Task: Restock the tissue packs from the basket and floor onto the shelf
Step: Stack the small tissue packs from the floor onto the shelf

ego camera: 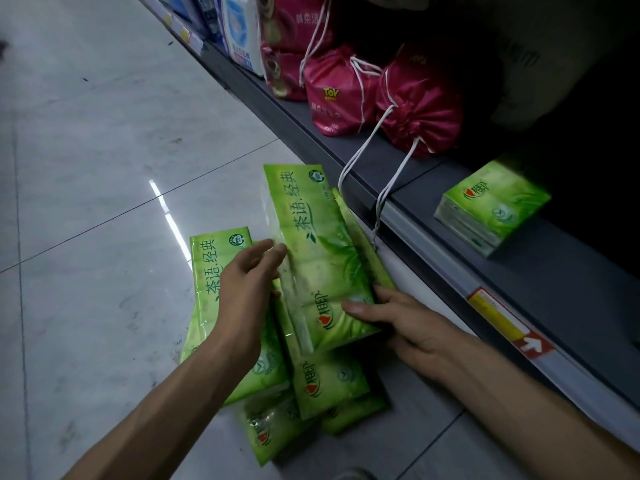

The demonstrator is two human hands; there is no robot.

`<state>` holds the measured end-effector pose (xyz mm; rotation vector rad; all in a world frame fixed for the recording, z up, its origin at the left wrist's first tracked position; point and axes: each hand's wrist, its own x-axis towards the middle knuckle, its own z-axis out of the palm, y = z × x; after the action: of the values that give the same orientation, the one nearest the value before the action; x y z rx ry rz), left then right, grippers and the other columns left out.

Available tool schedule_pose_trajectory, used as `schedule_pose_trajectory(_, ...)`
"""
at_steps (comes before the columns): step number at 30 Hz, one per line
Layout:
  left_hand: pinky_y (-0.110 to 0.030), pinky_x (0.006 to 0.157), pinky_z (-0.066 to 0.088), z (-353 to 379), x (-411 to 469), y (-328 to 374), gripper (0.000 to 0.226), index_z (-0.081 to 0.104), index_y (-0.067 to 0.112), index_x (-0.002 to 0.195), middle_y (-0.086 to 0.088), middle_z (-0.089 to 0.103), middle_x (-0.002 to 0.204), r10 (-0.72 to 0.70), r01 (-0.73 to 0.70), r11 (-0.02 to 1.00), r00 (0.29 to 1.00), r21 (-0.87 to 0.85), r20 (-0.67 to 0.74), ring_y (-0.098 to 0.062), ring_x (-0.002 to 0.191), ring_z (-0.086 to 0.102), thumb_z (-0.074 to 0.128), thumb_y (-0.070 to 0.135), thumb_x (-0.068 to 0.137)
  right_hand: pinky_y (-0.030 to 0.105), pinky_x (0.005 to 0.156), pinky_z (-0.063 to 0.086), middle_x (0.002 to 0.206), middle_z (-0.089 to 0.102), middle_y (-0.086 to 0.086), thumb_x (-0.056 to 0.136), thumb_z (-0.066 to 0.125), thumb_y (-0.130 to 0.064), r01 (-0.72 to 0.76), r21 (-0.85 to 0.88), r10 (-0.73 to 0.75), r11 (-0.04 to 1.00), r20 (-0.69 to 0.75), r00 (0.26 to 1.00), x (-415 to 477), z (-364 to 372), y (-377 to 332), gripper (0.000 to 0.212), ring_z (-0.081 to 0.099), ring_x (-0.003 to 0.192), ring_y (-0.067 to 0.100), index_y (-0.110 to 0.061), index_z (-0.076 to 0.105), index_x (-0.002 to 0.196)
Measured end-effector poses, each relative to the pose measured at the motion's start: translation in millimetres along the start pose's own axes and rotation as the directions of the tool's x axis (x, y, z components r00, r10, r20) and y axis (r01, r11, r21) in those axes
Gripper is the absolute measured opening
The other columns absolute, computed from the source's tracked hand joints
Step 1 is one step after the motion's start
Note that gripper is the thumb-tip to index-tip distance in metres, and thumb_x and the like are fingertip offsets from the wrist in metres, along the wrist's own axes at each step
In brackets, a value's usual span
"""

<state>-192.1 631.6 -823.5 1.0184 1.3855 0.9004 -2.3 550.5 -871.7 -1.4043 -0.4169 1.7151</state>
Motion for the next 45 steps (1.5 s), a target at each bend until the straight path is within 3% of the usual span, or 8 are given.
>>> schedule_pose_trajectory(7,-0.044,0.094,0.057,19.0,-7.9,10.8,0.082,0.065,0.024,0.138,0.0,0.072,0.126,0.018,-0.028,0.996,0.993,0.082,0.117,-0.015,0.113,0.07,0.091,0.056,0.067,0.048,0.115,0.044,0.122,0.075,0.016,0.079,0.077,-0.014,0.108,0.07,-0.107,0.992,-0.009,0.994,-12.9,-14.3,0.1,0.051,0.067,0.122,0.033,-0.003,0.068,0.127)
schedule_pose_trajectory(12,-0.054,0.096,0.06,28.8,-4.3,7.7,0.04,0.075,0.014,0.117,-0.006,0.079,0.11,0.022,-0.029,0.998,0.992,0.051,0.127,-0.024,0.1,0.078,0.089,0.02,0.08,0.045,0.109,0.049,0.122,0.076,0.008,0.083,0.076,-0.012,0.213,-0.004,-0.213,0.977,-0.041,0.976,-21.1,-13.8,-0.6,0.063,0.07,0.118,0.026,-0.025,0.058,0.141)
schedule_pose_trajectory(17,-0.028,0.074,0.062,48.4,-20.4,11.4,0.053,0.058,0.016,0.123,-0.002,0.073,0.112,0.134,-0.137,0.99,0.988,0.036,0.083,-0.013,0.092,0.075,0.089,0.015,0.079,0.024,0.086,0.058,0.126,0.073,-0.013,0.08,0.086,-0.02,0.416,-0.134,-0.418,0.899,0.017,0.908,-32.3,-1.4,-10.0,0.084,0.07,0.116,0.008,-0.049,0.044,0.147)
schedule_pose_trajectory(20,-0.02,0.069,0.059,56.3,-29.1,16.0,0.05,0.058,0.022,0.121,0.002,0.072,0.111,0.23,-0.235,0.972,0.965,0.023,0.123,-0.008,0.092,0.073,0.088,0.022,0.081,0.019,0.085,0.057,0.128,0.07,-0.02,0.07,0.088,0.003,0.483,-0.222,-0.479,0.847,0.074,0.875,-38.5,6.5,-15.1,0.107,0.067,0.119,0.002,-0.042,0.037,0.153)
schedule_pose_trajectory(24,-0.033,0.079,0.06,58.8,-32.5,21.6,0.036,0.067,0.029,0.124,0.004,0.073,0.108,0.292,-0.299,0.954,0.932,0.0,0.213,-0.019,0.1,0.072,0.08,0.026,0.09,0.035,0.081,0.061,0.119,0.077,0.002,0.069,0.086,-0.01,0.395,-0.003,-0.394,0.919,0.04,0.918,-46.6,-2.8,-23.5,0.074,0.075,0.104,0.023,-0.032,0.064,0.136)
schedule_pose_trajectory(28,-0.024,0.079,0.057,64.5,-38.1,22.6,0.03,0.073,0.029,0.122,0.004,0.077,0.109,0.341,-0.35,0.936,0.898,-0.017,0.28,-0.015,0.103,0.073,0.069,0.012,0.099,0.068,0.11,0.038,0.125,0.069,0.029,0.06,0.083,-0.032,0.225,0.367,-0.265,0.903,0.062,0.962,-48.6,-19.1,-20.0,0.059,0.064,0.106,0.042,-0.008,0.078,0.114)
schedule_pose_trajectory(34,-0.021,0.083,0.058,71.6,-46.1,21.7,0.028,0.075,0.031,0.115,0.008,0.077,0.109,0.371,-0.396,0.918,0.872,0.013,0.32,-0.008,0.104,0.071,0.067,0.009,0.1,0.054,0.097,0.039,0.135,0.065,0.024,0.087,0.047,-0.043,0.142,0.622,-0.275,0.77,0.124,0.953,-55.8,-29.3,-25.4,0.059,0.058,0.115,0.039,-0.009,0.071,0.129)
schedule_pose_trajectory(45,-0.023,0.072,0.054,87.9,-62.9,23.2,0.024,0.075,0.033,0.115,0.003,0.072,0.104,0.424,-0.477,0.877,0.829,0.063,0.365,-0.015,0.092,0.067,0.072,0.017,0.096,0.045,0.074,0.053,0.133,0.065,0.023,0.09,0.039,-0.051,0.086,0.683,-0.277,0.726,0.176,0.945,-78.0,-46.5,-18.3,0.062,0.065,0.107,0.04,-0.011,0.071,0.125)
